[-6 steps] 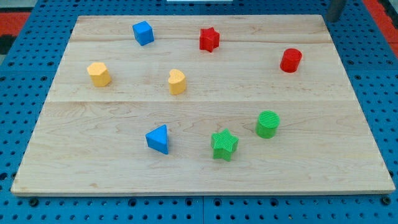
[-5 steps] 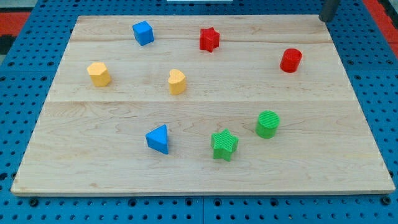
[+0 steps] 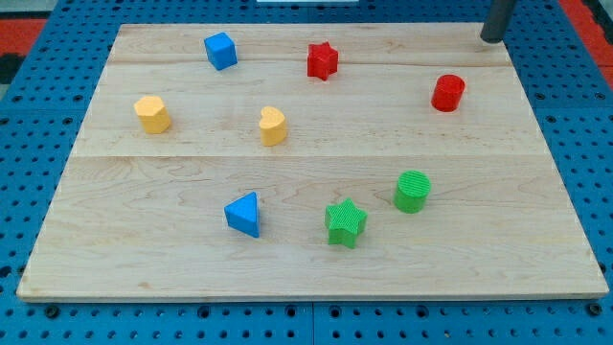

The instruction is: Place the red circle to the right of the green circle

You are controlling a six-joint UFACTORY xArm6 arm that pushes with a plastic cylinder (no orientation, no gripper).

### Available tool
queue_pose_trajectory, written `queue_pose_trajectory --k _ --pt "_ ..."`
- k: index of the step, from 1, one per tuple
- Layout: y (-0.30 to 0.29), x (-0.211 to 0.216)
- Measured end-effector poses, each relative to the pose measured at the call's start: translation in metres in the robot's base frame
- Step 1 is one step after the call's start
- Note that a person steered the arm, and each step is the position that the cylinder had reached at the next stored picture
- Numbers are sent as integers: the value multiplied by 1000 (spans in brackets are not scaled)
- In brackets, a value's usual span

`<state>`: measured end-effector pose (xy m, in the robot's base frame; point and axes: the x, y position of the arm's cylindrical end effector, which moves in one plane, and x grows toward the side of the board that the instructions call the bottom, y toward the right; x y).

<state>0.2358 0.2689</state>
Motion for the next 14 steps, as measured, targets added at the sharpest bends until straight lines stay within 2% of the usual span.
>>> queue_pose_trajectory --k 1,3,5,6,7,8,9,10,11,12,13,14 --pt "-44 29" --pt "-140 60" --pt "-189 111" --pt "-145 128" --pt "-124 123" --pt "-126 122" --pt "-152 85" --pt "-128 60" --pt "-59 65" --pt "-50 104" --pt "-94 98" --pt "-92 94"
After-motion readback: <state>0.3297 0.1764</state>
